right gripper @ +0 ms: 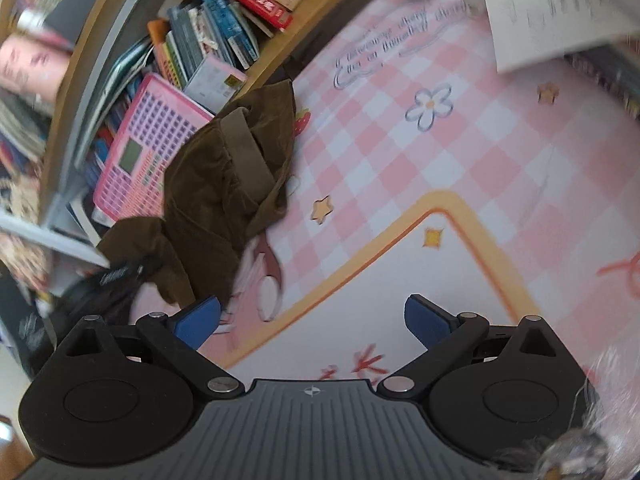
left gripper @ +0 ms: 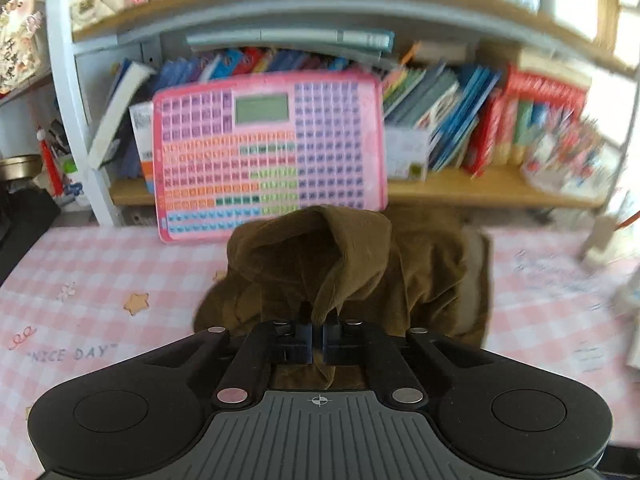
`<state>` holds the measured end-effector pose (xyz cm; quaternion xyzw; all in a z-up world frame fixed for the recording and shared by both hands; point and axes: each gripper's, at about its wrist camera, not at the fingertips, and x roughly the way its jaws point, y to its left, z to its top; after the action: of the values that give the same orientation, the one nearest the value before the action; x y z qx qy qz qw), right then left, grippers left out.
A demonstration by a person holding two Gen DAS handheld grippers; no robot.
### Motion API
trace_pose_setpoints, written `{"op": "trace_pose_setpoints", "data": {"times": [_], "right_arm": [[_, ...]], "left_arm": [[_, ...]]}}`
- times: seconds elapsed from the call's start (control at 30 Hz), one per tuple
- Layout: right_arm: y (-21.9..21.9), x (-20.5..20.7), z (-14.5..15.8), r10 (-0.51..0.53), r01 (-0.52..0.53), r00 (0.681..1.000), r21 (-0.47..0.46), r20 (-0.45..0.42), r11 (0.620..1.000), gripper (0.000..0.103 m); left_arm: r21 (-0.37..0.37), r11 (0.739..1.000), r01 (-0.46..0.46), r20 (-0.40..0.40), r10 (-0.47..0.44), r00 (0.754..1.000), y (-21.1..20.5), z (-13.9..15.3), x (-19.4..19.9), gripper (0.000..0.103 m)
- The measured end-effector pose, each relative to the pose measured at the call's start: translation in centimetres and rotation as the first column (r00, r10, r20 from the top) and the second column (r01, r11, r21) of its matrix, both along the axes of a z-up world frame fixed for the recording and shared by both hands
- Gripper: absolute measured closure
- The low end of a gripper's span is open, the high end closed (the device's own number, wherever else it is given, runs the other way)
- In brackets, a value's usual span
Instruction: Fold clothes
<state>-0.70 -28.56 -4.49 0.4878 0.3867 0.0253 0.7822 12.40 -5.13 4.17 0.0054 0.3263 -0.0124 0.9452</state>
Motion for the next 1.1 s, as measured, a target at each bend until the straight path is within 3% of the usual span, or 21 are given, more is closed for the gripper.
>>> {"op": "trace_pose_setpoints", "data": {"times": [0.13,0.27,0.47,0.7,0.77,0.87,0.93,0.97,1.03,1.1], "right_arm": [[-0.1,0.6,-1.2,-0.029,0.03,1.0,0.214,-0.008,0.976,0.003],[0.3,1.5,-2.7,-0.053,0.065,0.998,0.423,-0.039,0.904,0.003],[3.0,3.1,-4.3,-0.021,0.05,0.998,0.594,-0.055,0.803,0.003],[5.0,4.5,-6.4,-0.154,0.173,0.983,0.761,-0.097,0.625,0.005],[5.9,5.0,-6.5,-0.163,0.192,0.98,0.786,-0.117,0.588,0.008],[6.1,5.9,-6.6,-0.197,0.215,0.972,0.811,-0.126,0.544,0.023],[5.1,6.1,-6.5,-0.256,0.258,0.957,0.794,-0.134,0.55,0.043],[4.6,6.2,-6.5,-0.272,0.272,0.952,0.788,-0.138,0.552,0.048],[4.0,6.3,-6.5,-0.284,0.283,0.949,0.777,-0.141,0.562,0.088],[3.5,6.3,-5.5,-0.297,0.274,0.948,0.753,-0.109,0.598,0.095]], "left_arm": [[-0.07,0.996,0.06,0.048,-0.057,0.997,0.8,3.1,-4.3,0.1],[-0.213,0.975,0.063,0.092,-0.044,0.995,2.0,5.9,-8.5,0.1],[-0.475,0.88,0.026,0.132,0.042,0.99,5.1,9.1,-12.3,0.1],[-0.619,0.785,0.029,0.117,0.056,0.991,5.9,10.5,-13.8,0.101],[-0.627,0.778,0.031,0.125,0.062,0.99,6.1,11.0,-14.3,0.1],[-0.625,0.78,0.018,0.139,0.088,0.986,6.8,12.0,-15.0,0.1],[-0.631,0.776,-0.012,0.142,0.131,0.981,8.2,12.3,-15.7,0.1],[-0.623,0.781,-0.029,0.14,0.148,0.979,9.0,12.4,-16.0,0.1],[-0.582,0.807,-0.096,0.104,0.191,0.976,10.7,11.5,-16.2,0.1],[-0.523,0.834,-0.175,0.037,0.227,0.973,12.2,9.7,-15.9,0.1]]}}
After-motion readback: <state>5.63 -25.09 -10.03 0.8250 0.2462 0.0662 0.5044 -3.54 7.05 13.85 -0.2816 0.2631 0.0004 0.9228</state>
